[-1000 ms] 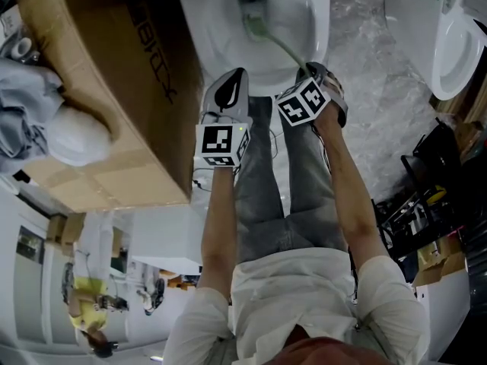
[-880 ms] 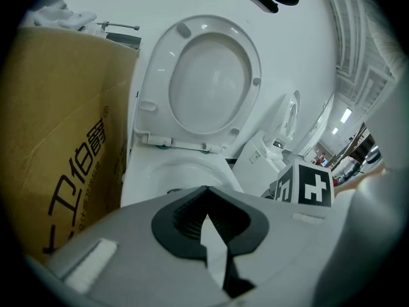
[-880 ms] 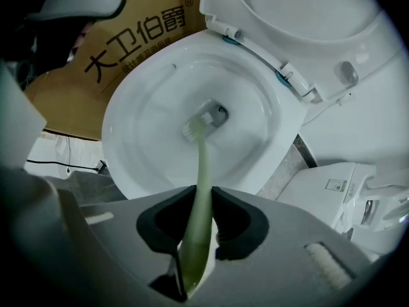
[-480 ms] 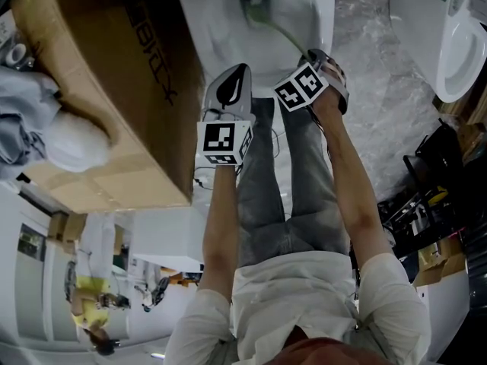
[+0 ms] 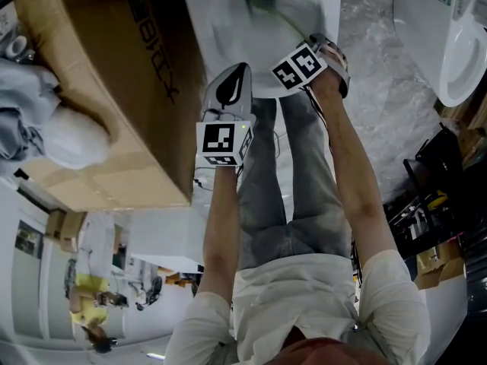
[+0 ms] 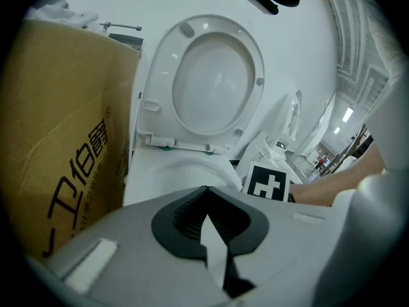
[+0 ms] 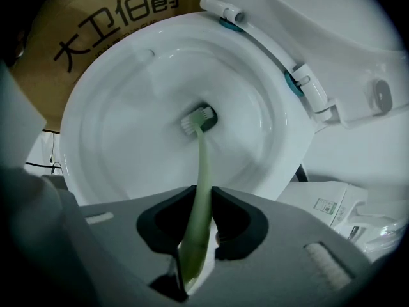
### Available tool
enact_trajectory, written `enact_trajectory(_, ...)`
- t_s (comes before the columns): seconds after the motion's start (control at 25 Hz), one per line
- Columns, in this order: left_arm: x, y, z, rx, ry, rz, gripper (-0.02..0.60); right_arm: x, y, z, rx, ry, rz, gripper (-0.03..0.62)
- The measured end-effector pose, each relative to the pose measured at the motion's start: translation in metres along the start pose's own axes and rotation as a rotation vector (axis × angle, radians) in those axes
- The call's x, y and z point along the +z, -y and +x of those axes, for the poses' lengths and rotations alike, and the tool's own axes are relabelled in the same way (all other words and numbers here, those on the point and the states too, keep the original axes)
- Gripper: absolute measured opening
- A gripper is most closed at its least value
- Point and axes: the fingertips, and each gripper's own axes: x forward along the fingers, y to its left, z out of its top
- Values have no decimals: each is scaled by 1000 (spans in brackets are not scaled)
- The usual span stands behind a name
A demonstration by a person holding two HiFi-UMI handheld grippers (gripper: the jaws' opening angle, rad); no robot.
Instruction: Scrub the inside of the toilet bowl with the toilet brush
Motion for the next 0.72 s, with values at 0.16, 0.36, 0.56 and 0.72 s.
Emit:
enact_trajectory(0.16, -1, 1, -4, 0, 4, 0, 18, -1, 0, -3, 3, -1, -6, 75)
enact_trajectory(0.36, 0, 4, -10, 2, 10, 5, 18, -17, -12, -12, 23, -6, 1, 75)
enact_trajectory(0.56, 2, 13, -19, -1, 17, 9, 18, -37, -25, -31, 67, 20, 67, 74)
enact_trajectory(0.72, 6, 24, -32, -11, 17, 15, 18, -49, -30, -57, 118, 77, 191, 74)
